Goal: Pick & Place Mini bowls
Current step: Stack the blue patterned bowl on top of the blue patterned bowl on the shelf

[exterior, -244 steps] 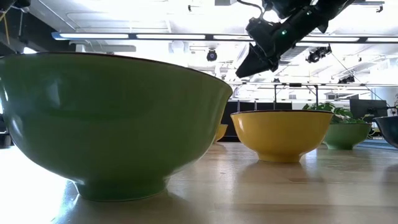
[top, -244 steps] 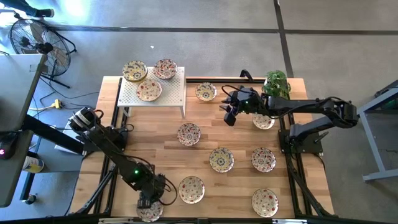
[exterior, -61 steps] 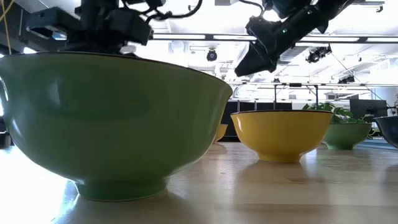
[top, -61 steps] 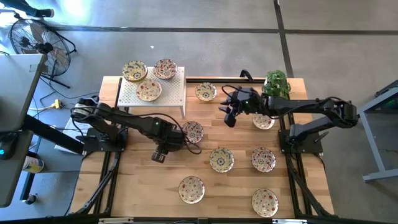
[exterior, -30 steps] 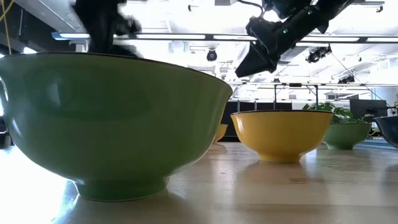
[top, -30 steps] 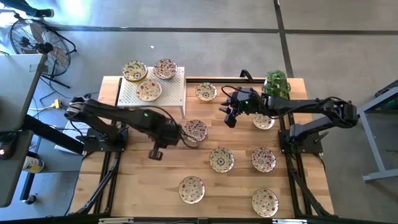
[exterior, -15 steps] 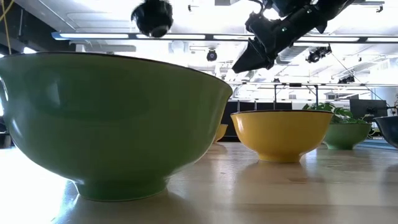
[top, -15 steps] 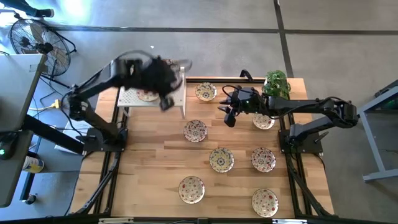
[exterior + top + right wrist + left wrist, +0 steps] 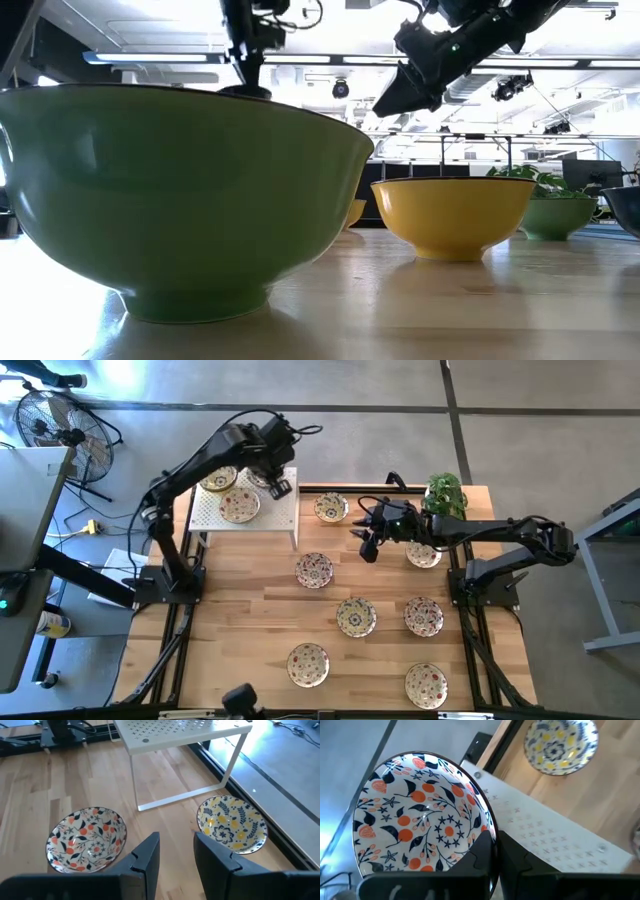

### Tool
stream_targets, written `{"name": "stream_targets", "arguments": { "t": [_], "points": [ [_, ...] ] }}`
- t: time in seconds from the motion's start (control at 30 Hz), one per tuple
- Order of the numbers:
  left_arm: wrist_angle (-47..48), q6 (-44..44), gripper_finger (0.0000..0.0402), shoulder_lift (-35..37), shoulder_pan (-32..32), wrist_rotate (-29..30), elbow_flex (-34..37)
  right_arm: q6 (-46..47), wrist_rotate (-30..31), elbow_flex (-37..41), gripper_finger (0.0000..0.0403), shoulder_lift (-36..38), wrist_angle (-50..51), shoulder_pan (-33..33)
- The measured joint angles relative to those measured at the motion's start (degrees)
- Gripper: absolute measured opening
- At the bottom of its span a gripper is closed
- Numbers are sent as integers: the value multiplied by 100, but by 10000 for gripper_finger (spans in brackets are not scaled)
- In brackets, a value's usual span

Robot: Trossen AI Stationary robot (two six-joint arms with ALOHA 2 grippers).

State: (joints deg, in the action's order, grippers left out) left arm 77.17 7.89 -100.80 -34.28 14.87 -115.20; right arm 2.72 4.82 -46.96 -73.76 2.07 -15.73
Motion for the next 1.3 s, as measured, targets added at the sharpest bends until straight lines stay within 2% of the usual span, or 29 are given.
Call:
{"name": "stream_targets", "arguments": {
  "t": [0.17,0.67,0.97,1.3],
  "points": [
    [40,-54,5,-268,2,227,2,1,64,0,108,0,0,0],
    [79,-502,25,-264,3,184,306,-14,105,0,108,0,2,0],
    [-10,-623,27,-266,4,402,356,-7,105,0,108,0,2,0],
    [98,-530,41,-266,15,153,356,20,102,0,108,0,2,1]
  ]
}}
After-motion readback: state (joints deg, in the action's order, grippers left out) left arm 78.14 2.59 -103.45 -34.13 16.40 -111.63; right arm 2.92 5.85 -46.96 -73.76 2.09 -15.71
